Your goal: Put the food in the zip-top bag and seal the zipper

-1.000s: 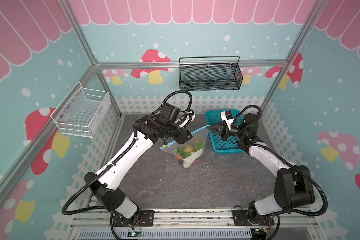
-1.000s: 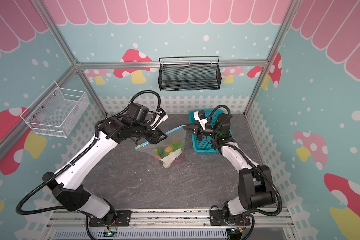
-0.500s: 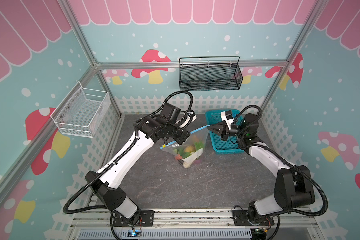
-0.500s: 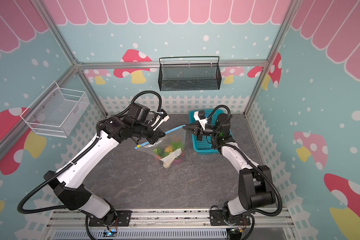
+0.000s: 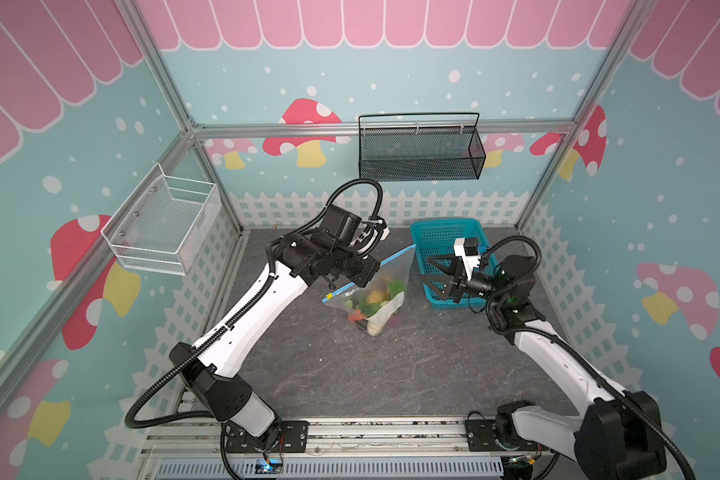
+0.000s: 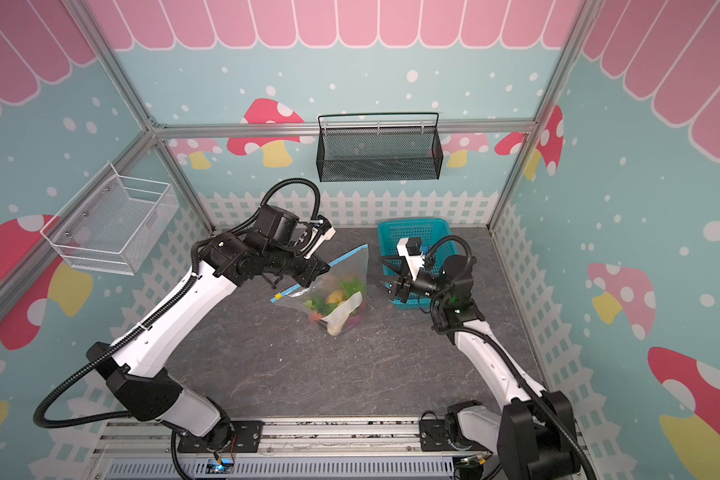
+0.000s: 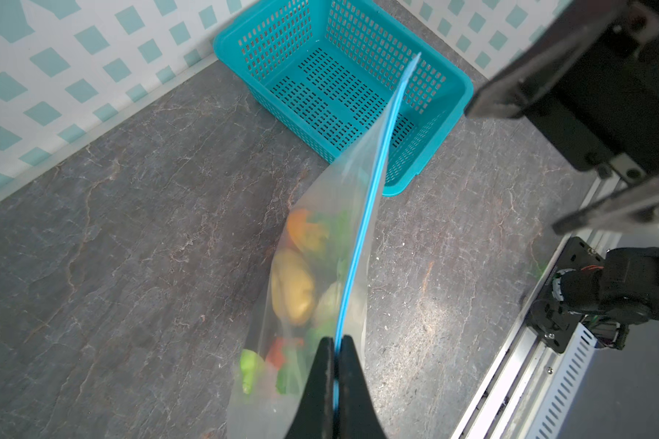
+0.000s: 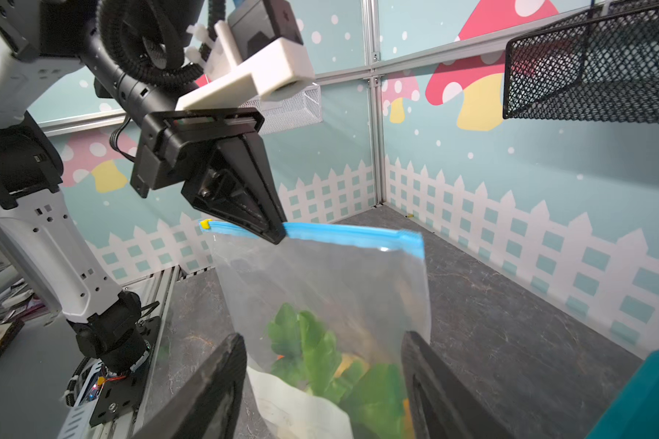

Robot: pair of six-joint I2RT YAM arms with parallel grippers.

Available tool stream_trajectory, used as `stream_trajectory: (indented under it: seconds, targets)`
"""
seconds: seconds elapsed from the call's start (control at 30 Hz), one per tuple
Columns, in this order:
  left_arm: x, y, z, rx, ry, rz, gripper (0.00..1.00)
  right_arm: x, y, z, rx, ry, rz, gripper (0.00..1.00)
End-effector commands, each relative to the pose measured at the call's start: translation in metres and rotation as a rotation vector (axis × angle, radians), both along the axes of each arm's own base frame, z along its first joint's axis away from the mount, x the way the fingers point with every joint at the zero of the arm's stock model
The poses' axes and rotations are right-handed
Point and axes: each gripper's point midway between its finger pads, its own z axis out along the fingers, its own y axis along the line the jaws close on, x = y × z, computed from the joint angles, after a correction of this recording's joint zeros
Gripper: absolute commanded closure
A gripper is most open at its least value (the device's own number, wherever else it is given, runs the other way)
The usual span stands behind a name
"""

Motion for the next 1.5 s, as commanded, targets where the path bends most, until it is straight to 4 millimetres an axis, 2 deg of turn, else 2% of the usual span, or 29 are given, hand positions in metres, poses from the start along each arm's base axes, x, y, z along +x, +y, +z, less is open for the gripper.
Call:
stream_trajectory:
  seconds: [0.0,0.17,0.3,0.6,0.77,0.87,0.97,1.27,1.47]
  targets:
    - [-0.007,-0.007,0.035,-0.116,-0.011,0.031,1.00,-0.003,-0.006,-0.021,-0.011,0.085,-0.101,0.31]
    - [-0.008,-0.013,0.046,-0.183,0.013,0.087,1.00,-0.013,-0.012,-0.038,-0.010,0.141,-0.150,0.34]
    - [-0.001,-0.006,0.053,-0.229,0.027,0.199,1.00,-0.011,-0.016,-0.051,-0.027,0.157,-0.187,0.35]
    - [0.012,0.016,0.055,-0.306,0.057,0.463,1.00,-0.002,-0.016,-0.057,-0.019,0.096,-0.209,0.35]
    - [0.015,0.016,0.057,-0.366,0.098,0.571,1.00,0.005,-0.016,-0.053,-0.015,0.094,-0.220,0.36]
    - [0.016,0.009,0.056,-0.399,0.133,0.600,1.00,0.007,-0.019,-0.049,-0.020,0.075,-0.251,0.36]
    - [0.014,-0.008,0.055,-0.421,0.153,0.558,1.00,0.013,-0.024,-0.050,-0.044,0.046,-0.294,0.35]
    - [0.013,-0.024,0.058,-0.482,0.163,0.577,1.00,0.024,-0.033,-0.054,-0.059,0.047,-0.366,0.35]
    - [0.017,-0.042,0.063,-0.561,0.190,0.588,1.00,0.026,-0.043,-0.049,-0.067,0.027,-0.434,0.35]
